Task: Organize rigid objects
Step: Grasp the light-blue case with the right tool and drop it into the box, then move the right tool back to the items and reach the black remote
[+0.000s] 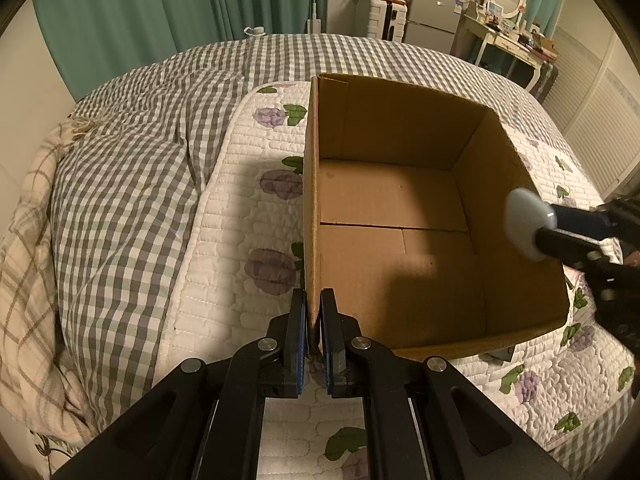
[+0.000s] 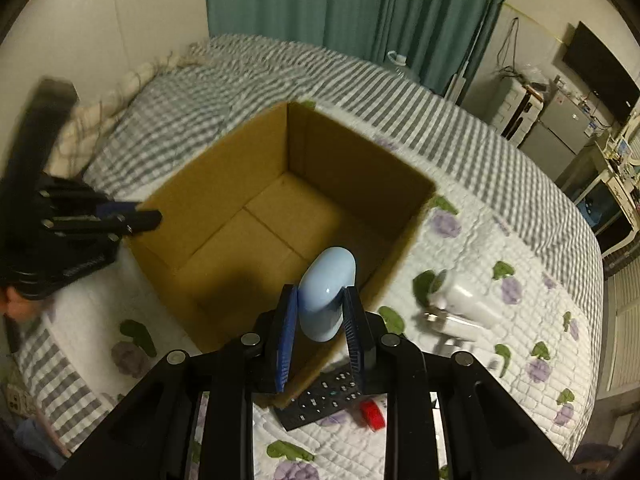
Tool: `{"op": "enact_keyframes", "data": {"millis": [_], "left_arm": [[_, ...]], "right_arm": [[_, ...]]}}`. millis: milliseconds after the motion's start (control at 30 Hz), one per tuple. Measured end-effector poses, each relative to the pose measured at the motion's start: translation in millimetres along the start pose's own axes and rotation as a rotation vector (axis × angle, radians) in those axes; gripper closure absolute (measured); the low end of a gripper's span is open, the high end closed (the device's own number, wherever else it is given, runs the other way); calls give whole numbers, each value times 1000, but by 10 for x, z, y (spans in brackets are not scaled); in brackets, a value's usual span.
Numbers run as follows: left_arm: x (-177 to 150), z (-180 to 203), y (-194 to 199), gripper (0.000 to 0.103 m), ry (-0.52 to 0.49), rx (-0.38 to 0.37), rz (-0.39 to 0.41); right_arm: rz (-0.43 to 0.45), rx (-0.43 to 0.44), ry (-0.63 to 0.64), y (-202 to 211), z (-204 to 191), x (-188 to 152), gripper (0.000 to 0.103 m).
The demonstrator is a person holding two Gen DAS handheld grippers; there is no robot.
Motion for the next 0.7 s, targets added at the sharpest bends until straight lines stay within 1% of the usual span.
{"op": "enact_keyframes", "data": {"millis": [67,267,400,533,567,600,667,700], "left_arm": [[-3,7,6,96,-2,0,0],[-8,33,10,96,-6,8,2],[-16,46,6,96,-1,-1,-1],[-14,52,18,96,-2,4,-1],[-14,53,19,96,-3,4,0],[-9,52,21,96,-2,3,1],[-8,56,20,96,-2,2,2],[-7,56,18,96,-3,3,2]], "right_arm": [[-17,-11,0,-109,-19,-24,80],[-30,-14,-17,-213,36,-102,80],[-17,-5,-20,-188,43,-110,81],[7,4,-52,-75,74,-63,79],[9,6,-58,-43,88,-57,73],[14,2,-64,4,115,-49,64],[38,-24,-74,128,199,-27,52],[46,-34,-77,174,234,-26,52]]}}
Point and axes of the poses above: each gripper's, at about its wrist camera, not at the fingertips, and y roughly against the way its jaws point, z to its right, x to its top, the point moved 10 cm from there along -y, roughly the way its jaws point, and after that the axes turned 7 degrees about -y, right-handed, at the moved point
